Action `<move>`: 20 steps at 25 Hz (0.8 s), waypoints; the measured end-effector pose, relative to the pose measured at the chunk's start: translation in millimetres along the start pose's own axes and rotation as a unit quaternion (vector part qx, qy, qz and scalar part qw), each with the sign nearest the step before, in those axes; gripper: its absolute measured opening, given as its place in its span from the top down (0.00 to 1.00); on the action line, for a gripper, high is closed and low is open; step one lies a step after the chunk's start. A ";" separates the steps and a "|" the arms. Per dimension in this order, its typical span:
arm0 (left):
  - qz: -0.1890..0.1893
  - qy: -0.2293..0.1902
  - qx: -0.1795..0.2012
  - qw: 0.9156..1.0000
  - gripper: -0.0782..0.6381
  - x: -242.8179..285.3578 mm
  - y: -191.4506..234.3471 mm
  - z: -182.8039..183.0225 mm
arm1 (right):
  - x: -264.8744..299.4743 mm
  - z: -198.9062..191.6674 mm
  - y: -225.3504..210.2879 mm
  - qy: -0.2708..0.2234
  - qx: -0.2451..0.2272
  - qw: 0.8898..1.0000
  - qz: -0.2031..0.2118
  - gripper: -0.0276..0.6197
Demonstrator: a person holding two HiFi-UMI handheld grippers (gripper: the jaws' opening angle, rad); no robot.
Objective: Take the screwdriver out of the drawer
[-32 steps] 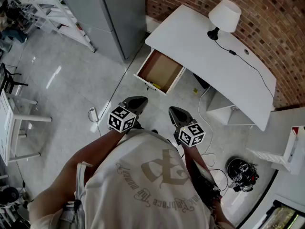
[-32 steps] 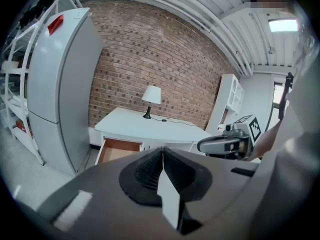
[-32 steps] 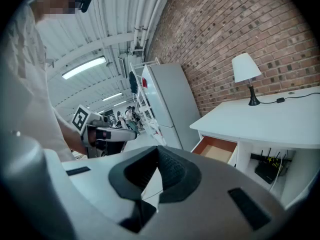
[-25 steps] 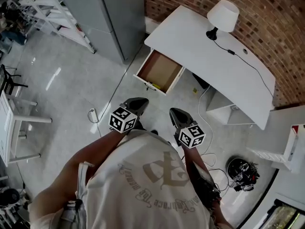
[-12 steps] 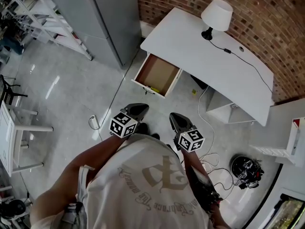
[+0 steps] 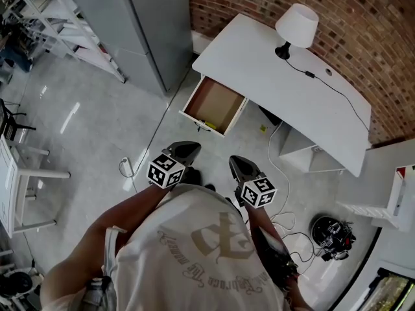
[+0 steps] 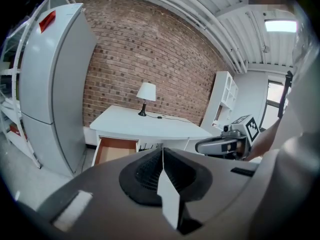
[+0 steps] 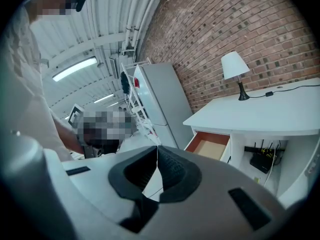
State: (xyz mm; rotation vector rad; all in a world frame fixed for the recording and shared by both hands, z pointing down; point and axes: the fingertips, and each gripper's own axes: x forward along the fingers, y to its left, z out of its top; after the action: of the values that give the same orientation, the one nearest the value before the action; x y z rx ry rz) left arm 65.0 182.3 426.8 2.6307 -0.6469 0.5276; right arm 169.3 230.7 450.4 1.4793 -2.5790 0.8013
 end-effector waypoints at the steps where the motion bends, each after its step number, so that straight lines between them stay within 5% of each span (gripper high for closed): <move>1: 0.006 -0.001 -0.004 1.000 0.87 -2.9 3.2 -0.5 | 1.8 -0.4 1.5 0.002 0.001 1.000 0.004 0.95; 20: 0.051 -0.004 -0.050 0.997 0.87 -33.8 55.5 -8.6 | 55.7 -4.3 8.2 0.055 0.016 0.998 0.015 0.95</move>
State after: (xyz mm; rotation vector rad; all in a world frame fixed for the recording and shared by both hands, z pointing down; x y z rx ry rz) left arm 7.1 152.6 434.2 2.5170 -0.7916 0.5016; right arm 131.9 192.2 467.6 1.3667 -2.5236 0.9043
